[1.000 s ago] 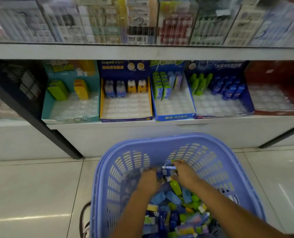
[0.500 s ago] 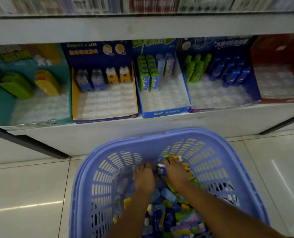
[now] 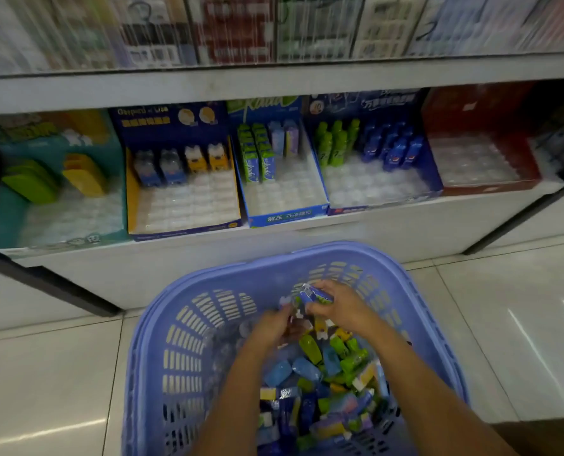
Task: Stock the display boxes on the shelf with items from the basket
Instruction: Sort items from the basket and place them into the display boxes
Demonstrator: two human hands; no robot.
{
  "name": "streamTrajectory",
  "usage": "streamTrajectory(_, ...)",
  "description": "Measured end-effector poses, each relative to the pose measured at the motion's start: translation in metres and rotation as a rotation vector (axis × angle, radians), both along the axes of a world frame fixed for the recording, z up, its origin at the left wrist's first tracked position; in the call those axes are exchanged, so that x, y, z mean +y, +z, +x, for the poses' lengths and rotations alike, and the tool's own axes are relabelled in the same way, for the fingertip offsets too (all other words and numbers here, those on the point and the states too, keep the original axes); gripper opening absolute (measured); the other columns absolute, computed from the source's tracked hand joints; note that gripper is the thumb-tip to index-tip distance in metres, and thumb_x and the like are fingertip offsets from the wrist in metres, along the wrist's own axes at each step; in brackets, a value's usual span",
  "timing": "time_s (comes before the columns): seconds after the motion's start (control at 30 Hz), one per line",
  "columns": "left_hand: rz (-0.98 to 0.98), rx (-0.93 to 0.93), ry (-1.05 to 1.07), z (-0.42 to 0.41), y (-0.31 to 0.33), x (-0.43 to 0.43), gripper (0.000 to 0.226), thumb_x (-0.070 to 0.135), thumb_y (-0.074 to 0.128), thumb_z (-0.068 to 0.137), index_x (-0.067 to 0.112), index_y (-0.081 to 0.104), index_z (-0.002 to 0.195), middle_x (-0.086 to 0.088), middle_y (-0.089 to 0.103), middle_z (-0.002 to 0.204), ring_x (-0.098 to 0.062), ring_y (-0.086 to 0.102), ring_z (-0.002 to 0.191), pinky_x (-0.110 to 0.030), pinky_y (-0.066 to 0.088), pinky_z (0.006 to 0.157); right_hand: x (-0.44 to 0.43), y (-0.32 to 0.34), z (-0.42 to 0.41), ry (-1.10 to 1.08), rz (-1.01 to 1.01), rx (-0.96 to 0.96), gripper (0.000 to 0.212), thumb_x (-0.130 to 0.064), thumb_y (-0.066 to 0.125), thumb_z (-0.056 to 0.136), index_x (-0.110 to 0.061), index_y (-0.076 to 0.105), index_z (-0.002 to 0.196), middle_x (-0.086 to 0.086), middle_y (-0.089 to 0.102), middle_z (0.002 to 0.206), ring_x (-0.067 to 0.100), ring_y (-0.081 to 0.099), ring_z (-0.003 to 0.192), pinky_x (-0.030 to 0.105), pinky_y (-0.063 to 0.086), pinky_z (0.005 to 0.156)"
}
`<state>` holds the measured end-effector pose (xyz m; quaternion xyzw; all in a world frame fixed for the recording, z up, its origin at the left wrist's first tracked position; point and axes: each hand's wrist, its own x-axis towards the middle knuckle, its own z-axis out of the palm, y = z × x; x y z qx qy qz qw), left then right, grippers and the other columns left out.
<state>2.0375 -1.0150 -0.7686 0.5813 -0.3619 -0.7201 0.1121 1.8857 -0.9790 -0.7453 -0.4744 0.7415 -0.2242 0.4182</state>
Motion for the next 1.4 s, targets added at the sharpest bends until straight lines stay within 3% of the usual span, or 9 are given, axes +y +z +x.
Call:
streamTrajectory(0.13,0.135,0.394,0.172,-0.001,0.043,-0.007,0.016,0.014,0.052,0.096,0.002,0.063,0.094,-0.015,0.073,0.077,-0.023,0.072,0.068,-0.030,0.060,0.061,0.001,0.033,-0.003,0.030,-0.089,0.107,0.030,-0.023,0.074,0.077,-0.017,0.062,0.104,-0.002,0.064,0.097,0.012,0.059,0.086,0.020,0.042,0.067)
streamTrajectory(0.3,-0.058,0.404,0.226,-0.003,0.082,-0.007,0.013,0.008,0.059,0.092,-0.003,0.065,0.094,-0.014,0.073,0.078,-0.023,0.072,0.074,-0.028,0.058,0.061,-0.002,0.080,0.005,-0.019,-0.246,0.089,0.028,-0.022,0.076,0.079,-0.014,0.068,0.104,-0.011,0.062,0.077,0.006,0.056,0.071,0.008,0.039,0.058)
streamTrajectory(0.5,-0.243,0.368,0.284,-0.008,0.124,-0.010,0.016,0.012,0.057,0.093,0.000,0.068,0.092,-0.014,0.072,0.079,-0.022,0.071,0.071,-0.029,0.059,0.064,-0.003,0.115,0.013,-0.097,-0.383,-0.030,0.031,-0.024,0.066,0.087,-0.019,0.066,0.118,-0.006,0.069,0.103,0.003,0.062,0.096,0.007,0.044,0.080)
streamTrajectory(0.63,-0.261,0.412,0.375,-0.015,0.147,-0.010,0.019,0.007,0.052,0.094,0.002,0.066,0.081,-0.013,0.070,0.071,-0.024,0.068,0.070,-0.028,0.059,0.058,-0.009,0.129,0.018,-0.094,-0.495,0.039,0.028,-0.022,0.062,0.090,-0.023,0.066,0.118,-0.007,0.068,0.095,0.001,0.061,0.083,-0.001,0.040,0.071)
streamTrajectory(0.77,-0.306,0.481,0.402,-0.012,0.165,-0.015,0.017,0.009,0.051,0.096,0.000,0.065,0.095,-0.015,0.071,0.082,-0.023,0.071,0.074,-0.028,0.057,0.059,-0.019,0.151,0.015,-0.302,-0.594,-0.291,0.029,-0.013,0.076,0.076,-0.019,0.067,0.103,0.000,0.070,0.087,0.000,0.064,0.067,0.010,0.048,0.062)
streamTrajectory(0.87,-0.315,0.517,0.453,-0.002,0.177,-0.024,0.016,0.010,0.051,0.096,0.001,0.064,0.096,-0.015,0.070,0.084,-0.025,0.072,0.074,-0.029,0.058,0.060,-0.036,0.173,0.005,-0.339,-0.676,-0.138,0.020,-0.019,0.082,0.070,-0.027,0.067,0.081,0.000,0.069,0.075,0.005,0.062,0.065,0.018,0.052,0.060)
streamTrajectory(0.93,-0.317,0.526,0.497,0.007,0.181,-0.029,0.014,0.011,0.052,0.095,0.004,0.064,0.093,-0.012,0.072,0.082,-0.025,0.072,0.075,-0.030,0.059,0.061,-0.053,0.184,0.002,-0.247,-0.684,0.009,0.014,-0.019,0.077,0.076,-0.024,0.070,0.088,0.003,0.067,0.077,0.007,0.060,0.067,0.018,0.049,0.064)
streamTrajectory(1.03,-0.334,0.502,0.568,0.021,0.185,-0.037,0.012,0.010,0.053,0.095,0.009,0.063,0.090,-0.012,0.073,0.085,-0.027,0.072,0.080,-0.032,0.061,0.065,-0.085,0.196,0.008,-0.082,-0.684,0.184,0.020,-0.012,0.067,0.084,-0.015,0.067,0.104,-0.014,0.057,0.078,-0.009,0.054,0.067,0.005,0.044,0.064)
streamTrajectory(1.4,-0.374,0.455,0.629,0.051,0.181,-0.056,0.011,0.003,0.054,0.092,0.007,0.063,0.085,-0.004,0.072,0.064,-0.020,0.070,0.066,-0.029,0.059,0.060,-0.152,0.184,0.033,0.102,-0.612,0.194,0.021,-0.010,0.071,0.082,-0.007,0.070,0.102,0.002,0.066,0.091,0.008,0.056,0.078,-0.005,0.039,0.062)
